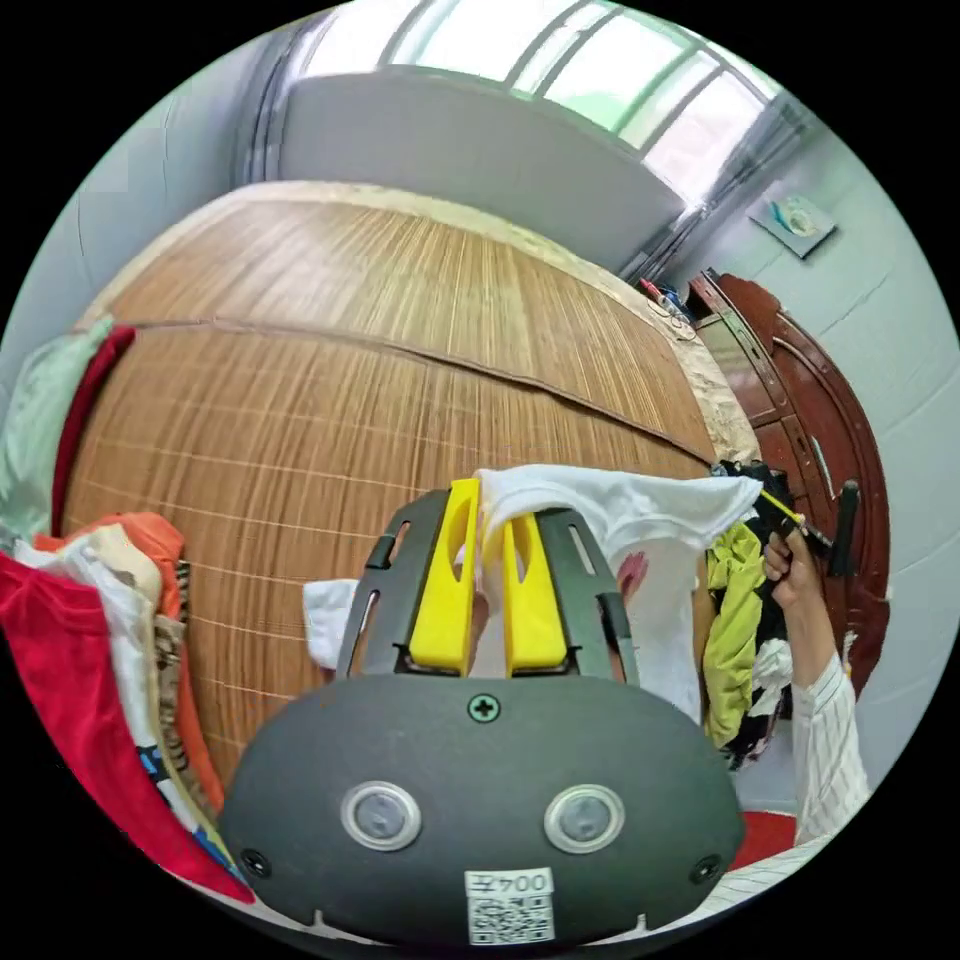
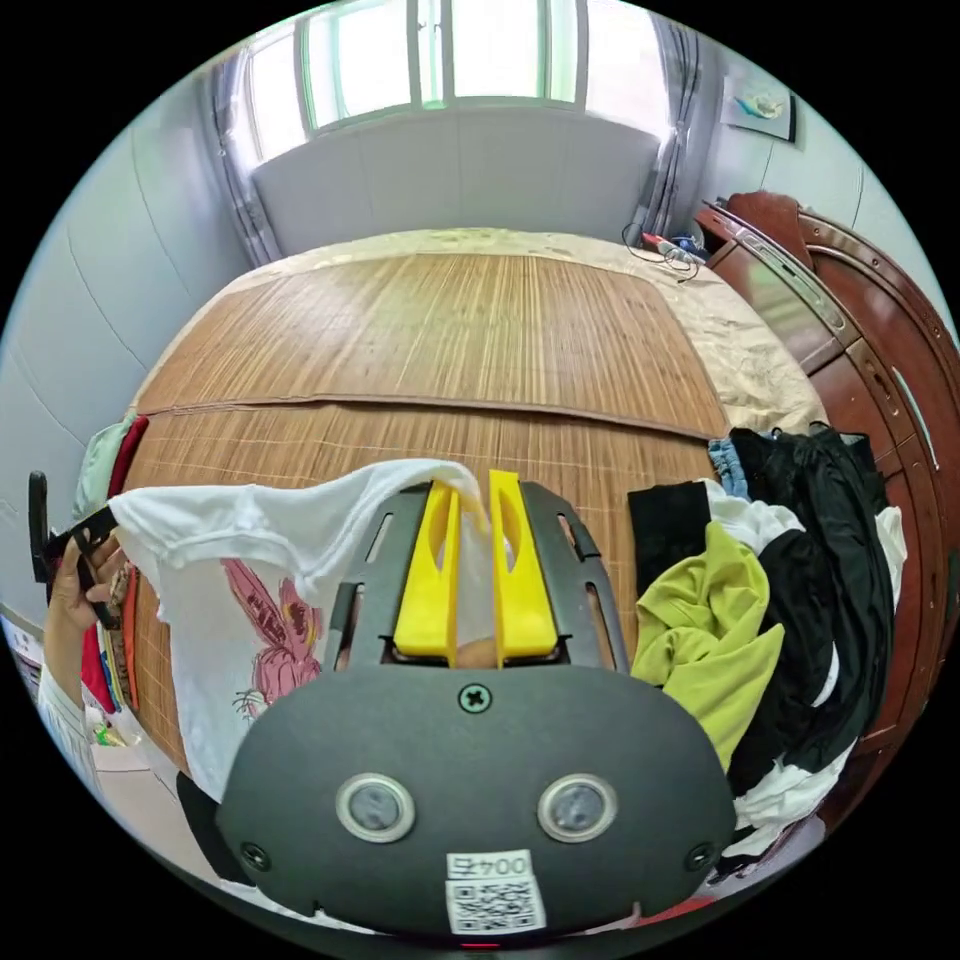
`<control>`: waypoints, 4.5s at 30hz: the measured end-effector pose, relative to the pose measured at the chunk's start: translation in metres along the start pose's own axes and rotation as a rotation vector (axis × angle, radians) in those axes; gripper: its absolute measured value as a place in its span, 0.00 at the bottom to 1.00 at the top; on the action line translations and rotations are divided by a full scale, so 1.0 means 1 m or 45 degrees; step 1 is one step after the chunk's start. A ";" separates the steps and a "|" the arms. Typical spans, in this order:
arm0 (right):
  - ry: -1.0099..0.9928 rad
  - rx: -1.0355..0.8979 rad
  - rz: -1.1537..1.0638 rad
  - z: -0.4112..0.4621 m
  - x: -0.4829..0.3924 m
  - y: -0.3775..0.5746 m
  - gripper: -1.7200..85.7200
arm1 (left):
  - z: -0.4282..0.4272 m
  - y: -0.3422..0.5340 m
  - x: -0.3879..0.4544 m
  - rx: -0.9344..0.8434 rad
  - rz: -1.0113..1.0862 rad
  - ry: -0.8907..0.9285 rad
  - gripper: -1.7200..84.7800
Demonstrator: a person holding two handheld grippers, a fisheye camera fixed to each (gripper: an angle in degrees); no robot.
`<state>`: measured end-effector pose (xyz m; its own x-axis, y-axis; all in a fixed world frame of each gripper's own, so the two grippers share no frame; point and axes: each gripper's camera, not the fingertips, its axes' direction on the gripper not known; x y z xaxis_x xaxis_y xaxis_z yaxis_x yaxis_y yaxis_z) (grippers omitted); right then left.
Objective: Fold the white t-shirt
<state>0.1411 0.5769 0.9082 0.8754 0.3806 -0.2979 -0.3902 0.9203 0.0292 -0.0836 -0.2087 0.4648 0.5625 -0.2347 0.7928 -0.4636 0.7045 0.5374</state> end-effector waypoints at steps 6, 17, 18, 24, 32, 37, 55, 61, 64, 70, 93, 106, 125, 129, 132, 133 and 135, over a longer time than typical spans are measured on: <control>-0.108 0.060 0.115 0.047 0.056 0.022 0.15 | 0.103 0.034 -0.066 0.149 -0.276 0.043 0.16; -0.281 -0.013 0.184 0.050 0.109 -0.007 0.14 | 0.147 0.084 -0.004 0.075 -0.070 -0.330 0.15; -0.291 0.025 0.203 0.046 0.107 -0.017 0.14 | 0.146 0.088 -0.001 0.086 -0.067 -0.377 0.15; 0.221 -0.213 -0.022 0.079 0.084 -0.053 0.09 | 0.150 0.144 0.006 0.078 0.047 -0.410 0.15; -0.041 -0.115 0.307 0.085 0.177 0.023 0.02 | 0.131 0.281 0.008 0.210 0.355 -0.402 0.19; -0.465 -0.117 0.163 0.059 0.174 0.135 0.02 | 0.162 0.321 0.004 0.120 0.383 -0.311 0.21; -0.973 -0.146 0.398 0.064 0.195 0.303 0.02 | 0.178 0.370 0.103 0.141 0.310 -0.925 0.05; -0.983 -0.109 0.285 0.071 0.203 0.280 0.07 | 0.139 0.341 0.047 -0.069 0.232 -1.029 0.07; -1.017 -0.092 0.212 0.080 0.205 0.251 0.10 | 0.116 0.346 0.015 -0.107 0.129 -1.020 0.11; -1.012 -0.115 0.240 0.120 0.206 0.184 0.04 | 0.034 0.407 -0.015 0.384 -0.017 -0.421 0.09; -1.094 -0.030 0.207 0.203 0.141 -0.041 0.16 | 0.173 0.510 -0.127 0.102 -0.307 0.550 0.03; -1.157 0.077 0.078 0.108 0.207 0.201 0.02 | 0.109 0.472 -0.110 0.064 -0.324 0.361 0.02; -1.419 0.096 0.290 0.152 0.260 0.339 0.09 | -0.008 0.307 -0.064 0.102 -0.488 0.316 0.03; -1.183 0.286 0.093 0.075 0.256 0.349 0.09 | -0.094 0.413 -0.055 0.057 -0.286 0.318 0.03; -0.853 0.260 -0.011 0.010 0.263 0.376 0.08 | -0.183 0.525 -0.067 0.021 -0.122 0.262 0.03; -0.806 0.237 -0.003 0.002 0.266 0.386 0.08 | -0.214 0.570 -0.076 0.015 -0.099 0.257 0.03; -0.715 0.084 0.083 -0.013 0.286 0.425 0.08 | -0.254 0.638 -0.092 0.015 -0.141 0.248 0.04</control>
<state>0.2217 1.0756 0.8228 0.8744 0.4104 0.2589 -0.4459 0.8900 0.0951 -0.2570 0.4321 0.6620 0.7316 -0.1759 0.6587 -0.3987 0.6734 0.6226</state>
